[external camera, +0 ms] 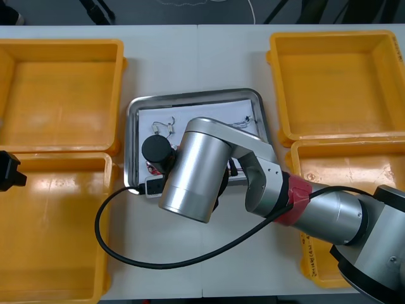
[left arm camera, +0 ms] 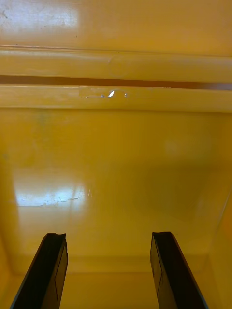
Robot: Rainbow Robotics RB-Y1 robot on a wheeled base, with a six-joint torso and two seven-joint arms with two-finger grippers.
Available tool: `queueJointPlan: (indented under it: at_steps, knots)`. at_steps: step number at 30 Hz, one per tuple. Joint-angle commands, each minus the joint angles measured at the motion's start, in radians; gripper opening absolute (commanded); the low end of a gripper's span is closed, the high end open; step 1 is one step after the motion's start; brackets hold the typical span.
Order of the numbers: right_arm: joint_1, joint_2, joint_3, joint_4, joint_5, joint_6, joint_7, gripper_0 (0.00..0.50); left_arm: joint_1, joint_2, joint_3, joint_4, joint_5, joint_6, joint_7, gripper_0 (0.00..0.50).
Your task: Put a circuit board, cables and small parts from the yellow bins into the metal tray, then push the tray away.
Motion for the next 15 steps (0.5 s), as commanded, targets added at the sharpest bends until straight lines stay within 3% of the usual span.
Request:
queueJointPlan:
  at_steps: [1, 15]
  knots:
    - [-0.052, 0.031, -0.050, -0.004, 0.017, 0.004, 0.026, 0.000, 0.024, 0.046, 0.029, -0.006, -0.003, 0.006, -0.091, 0.500]
    - [-0.086, 0.086, -0.120, 0.131, 0.058, -0.027, 0.054, 0.000, 0.024, 0.046, 0.029, -0.006, -0.003, 0.006, -0.091, 0.500]
